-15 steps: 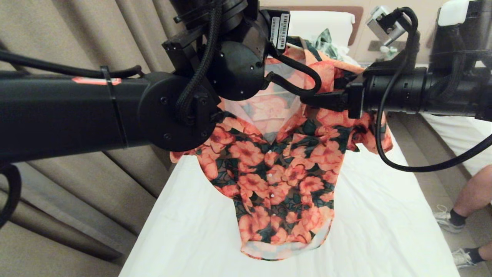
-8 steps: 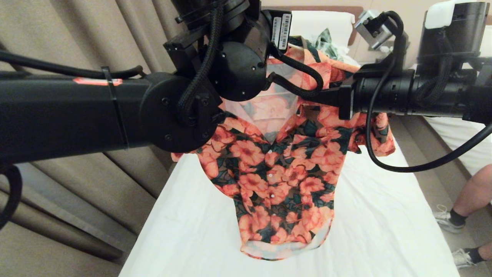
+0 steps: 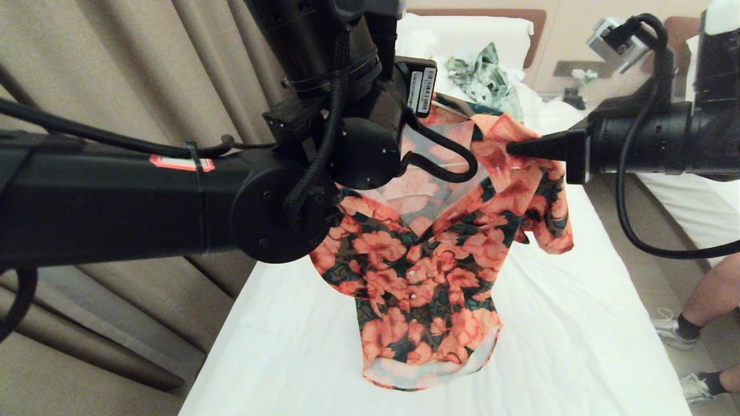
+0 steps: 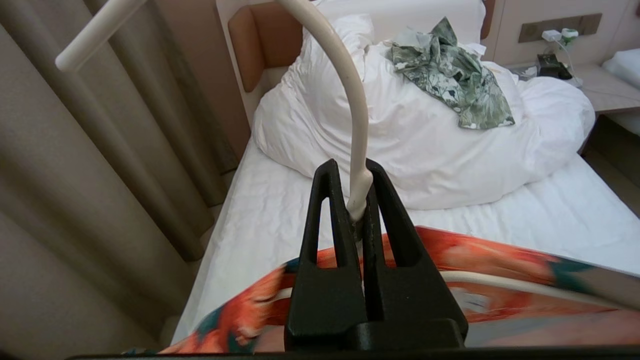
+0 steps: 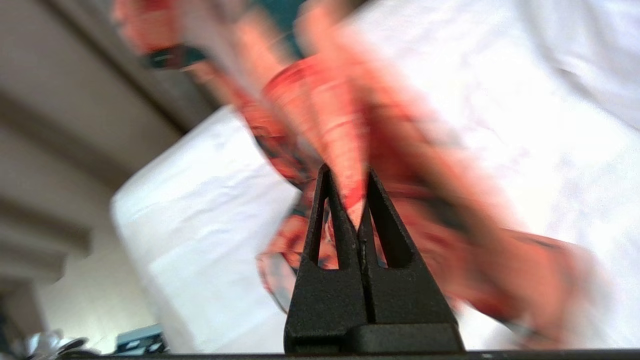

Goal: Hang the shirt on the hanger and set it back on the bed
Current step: Take the clothes hanger out of the clothes

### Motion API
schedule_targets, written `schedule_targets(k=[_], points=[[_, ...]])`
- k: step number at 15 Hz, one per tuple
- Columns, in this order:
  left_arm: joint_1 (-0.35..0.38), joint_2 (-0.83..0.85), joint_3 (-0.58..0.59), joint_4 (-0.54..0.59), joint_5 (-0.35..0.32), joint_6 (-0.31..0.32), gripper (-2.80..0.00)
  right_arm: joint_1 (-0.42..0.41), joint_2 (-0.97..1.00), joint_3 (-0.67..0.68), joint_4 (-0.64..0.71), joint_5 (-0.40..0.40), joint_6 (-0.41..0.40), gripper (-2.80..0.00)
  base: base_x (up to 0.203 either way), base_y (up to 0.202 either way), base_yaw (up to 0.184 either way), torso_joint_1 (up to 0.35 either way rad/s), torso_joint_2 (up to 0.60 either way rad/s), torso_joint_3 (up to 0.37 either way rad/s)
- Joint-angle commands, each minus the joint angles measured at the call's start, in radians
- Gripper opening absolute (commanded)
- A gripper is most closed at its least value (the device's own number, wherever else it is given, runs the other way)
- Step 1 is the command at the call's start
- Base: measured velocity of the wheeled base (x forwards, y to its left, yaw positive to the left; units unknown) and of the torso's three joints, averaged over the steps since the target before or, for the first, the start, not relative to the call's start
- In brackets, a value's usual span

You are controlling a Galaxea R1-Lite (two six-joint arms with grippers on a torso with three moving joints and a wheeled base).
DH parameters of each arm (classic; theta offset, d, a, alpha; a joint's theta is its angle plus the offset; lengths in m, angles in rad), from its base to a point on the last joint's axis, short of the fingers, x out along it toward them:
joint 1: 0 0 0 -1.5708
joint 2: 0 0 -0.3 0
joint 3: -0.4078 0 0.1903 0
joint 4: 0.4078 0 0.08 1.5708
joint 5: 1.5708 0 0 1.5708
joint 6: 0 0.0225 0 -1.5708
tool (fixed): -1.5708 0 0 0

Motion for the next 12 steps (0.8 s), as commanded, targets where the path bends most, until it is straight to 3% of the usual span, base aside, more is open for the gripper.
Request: schedule_targets(k=[1,12], points=[[0.001,-0.008,0.021,-0.009,0.006,0.003,-2.8,-0.056,-0.055,0.012,0.03,-0.015,-0.003,-2.8,0.0,0.0,0.0,0.0,0.0,0.0],[-0.042,-0.067,0.177,-0.038,0.033,-0.001,-2.8,-0.275,-0.039,0.058,0.029,-0.019,-0.07,-2.8,0.0,0.0,0.0,0.0,0.0,0.0]])
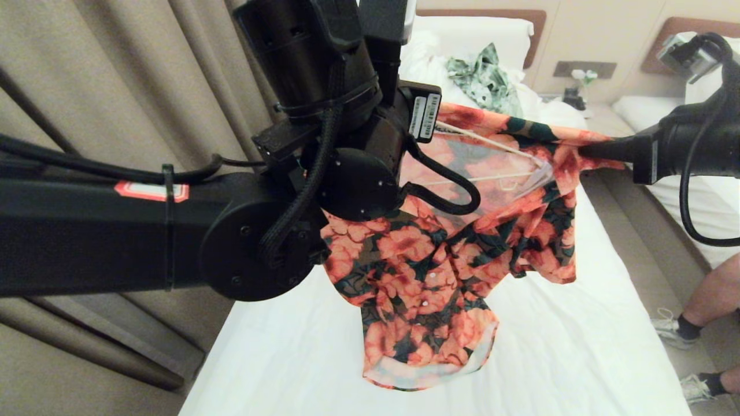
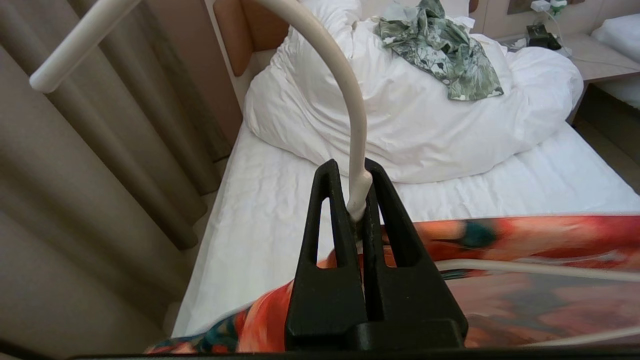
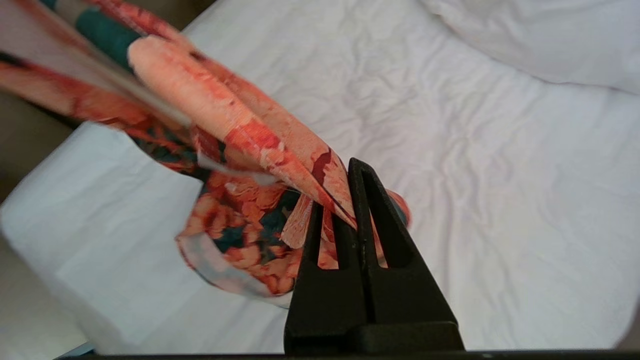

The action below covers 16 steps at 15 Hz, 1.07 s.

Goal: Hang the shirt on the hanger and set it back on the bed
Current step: Take the clothes hanger out of the clothes

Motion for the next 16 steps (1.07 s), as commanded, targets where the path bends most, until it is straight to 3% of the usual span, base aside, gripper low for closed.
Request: schedule_targets(k=[1,14,15,16], points=[[-0.001,-0.007,0.058,-0.058,0.005,0.005,-2.8,-0.036,0.019,0.0,-0.022,0.003,-0.012,-2.8,0.0,0.0,0.0,0.0,0.0,0.0],[0.0,-0.014,0.08,-0.067,0.005,0.004,-2.8,-0.089,0.032,-0.006,-0.024,0.02,-0.036,-2.8,0.0,0.0,0.0,0.0,0.0,0.0],[0.0,-0.016,0.077,-0.067,0.004,0.005,-2.8,-0.089,0.031,-0.001,-0.024,0.02,-0.036,0.0,0.0,0.0,0.0,0.0,0.0,0.0],[0.0,-0.016,0.075,-0.067,0.002,0.005,-2.8,-0.089,0.031,0.009,-0.026,0.02,-0.038,0.0,0.0,0.0,0.0,0.0,0.0,0.0]])
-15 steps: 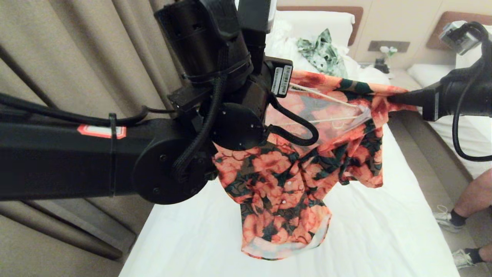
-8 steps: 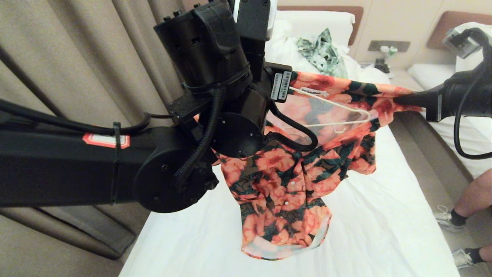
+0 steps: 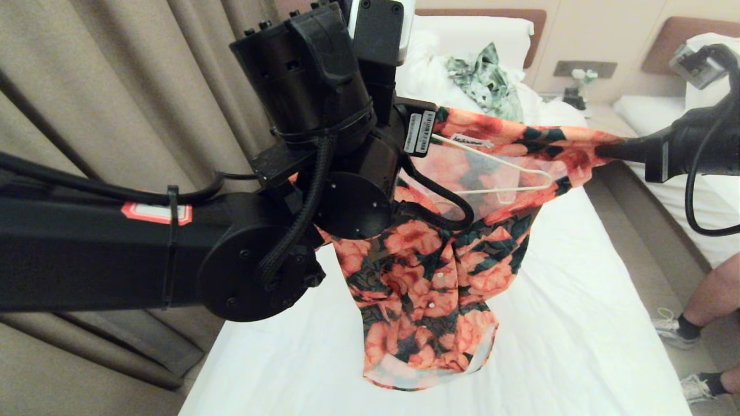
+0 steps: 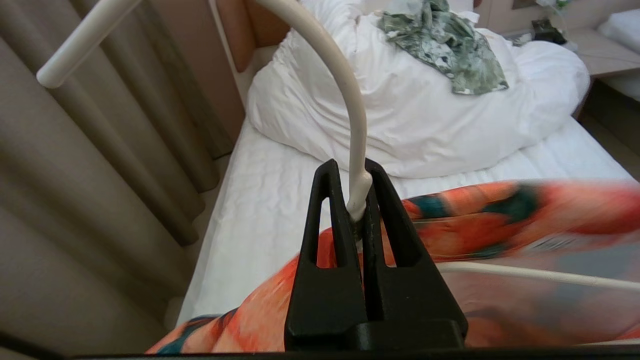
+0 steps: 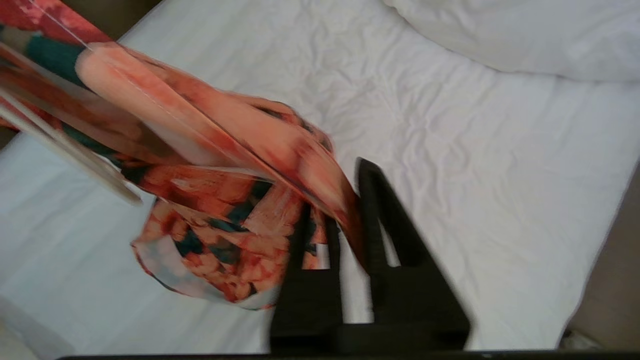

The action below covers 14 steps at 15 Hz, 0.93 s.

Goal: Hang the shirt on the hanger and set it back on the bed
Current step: Take the clothes hanger out of the clothes

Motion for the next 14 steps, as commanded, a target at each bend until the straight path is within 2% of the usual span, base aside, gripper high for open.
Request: schedule_targets(k=[1,6,12,13,14], points=[[0.0,0.001,-0.007,-0.005,0.0,0.001,-2.8,0.003,0.002,0.01,0.001,0.004,-0.001,0.0,0.0,0.0,0.0,0.0,0.0,0.0],[0.024,0.018,-0.013,-0.005,-0.002,-0.002,-2.8,0.003,0.011,0.01,0.009,0.003,0.001,0.0,0.0,0.0,0.0,0.0,0.0,0.0],[0.024,0.025,-0.017,-0.006,-0.002,-0.016,-2.8,-0.019,0.023,0.078,-0.003,0.005,-0.002,0.0,0.0,0.0,0.0,0.0,0.0,0.0],[0.026,0.025,-0.015,-0.006,-0.002,-0.022,-2.8,-0.021,0.021,0.079,-0.016,0.007,0.003,-2.8,0.0,0.0,0.0,0.0,0.0,0.0],[0.026,0.027,-0.013,-0.006,-0.002,-0.023,-2.8,-0.024,0.019,0.079,-0.032,0.006,0.01,-2.8,0.0,0.0,0.0,0.0,0.0,0.0]])
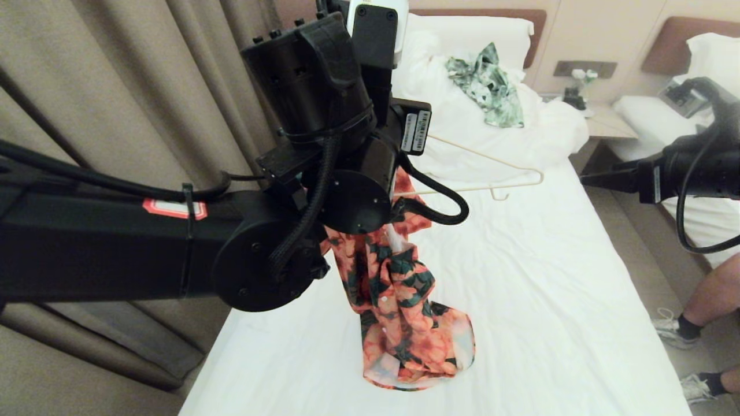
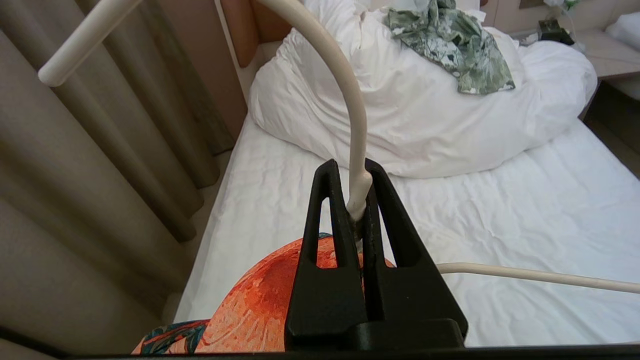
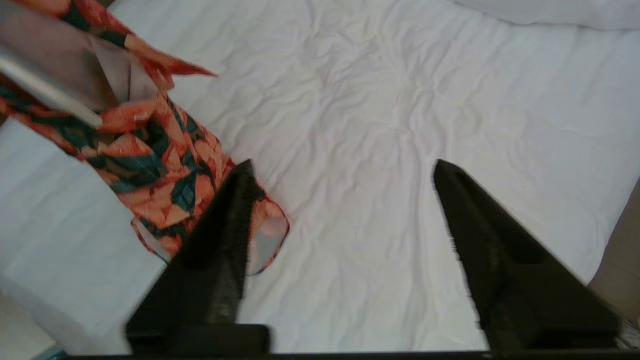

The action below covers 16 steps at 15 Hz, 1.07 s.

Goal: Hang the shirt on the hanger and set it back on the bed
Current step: Take the clothes hanger out of the clothes

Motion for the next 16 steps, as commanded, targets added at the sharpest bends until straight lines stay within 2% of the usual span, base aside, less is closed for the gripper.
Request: schedule_targets(k=[1,4,5,8,11,13,16], points=[[0.001,0.004,0.004,-0.004,0.005,-0.005,-2.8,-0.007,-0.005,0.004,-0.014,0.002,0.004,-2.8,0.0,0.0,0.0,0.0,0.0,0.0],[0.0,0.029,0.011,0.001,0.006,-0.055,-2.8,-0.009,-0.023,0.024,-0.014,0.002,0.069,-2.8,0.0,0.0,0.0,0.0,0.0,0.0],[0.0,0.046,0.017,0.002,0.006,-0.094,-2.8,-0.018,-0.029,0.042,-0.014,0.002,0.087,-2.8,0.0,0.0,0.0,0.0,0.0,0.0],[0.025,0.121,0.024,0.01,0.005,-0.276,-2.8,-0.031,-0.044,0.129,-0.041,0.0,0.171,-2.8,0.0,0.0,0.0,0.0,0.0,0.0],[0.042,0.167,0.009,0.046,0.005,-0.436,-2.8,-0.043,-0.037,0.239,-0.22,0.001,0.251,-2.8,0.0,0.0,0.0,0.0,0.0,0.0],[0.041,0.165,-0.021,0.139,0.006,-0.558,-2.8,-0.044,-0.025,0.311,-0.322,0.003,0.273,-2.8,0.0,0.0,0.0,0.0,0.0,0.0],[0.054,0.171,-0.057,0.269,-0.015,-0.689,-2.8,-0.041,-0.034,0.317,-0.35,0.02,0.361,-2.8,0.0,0.0,0.0,0.0,0.0,0.0]])
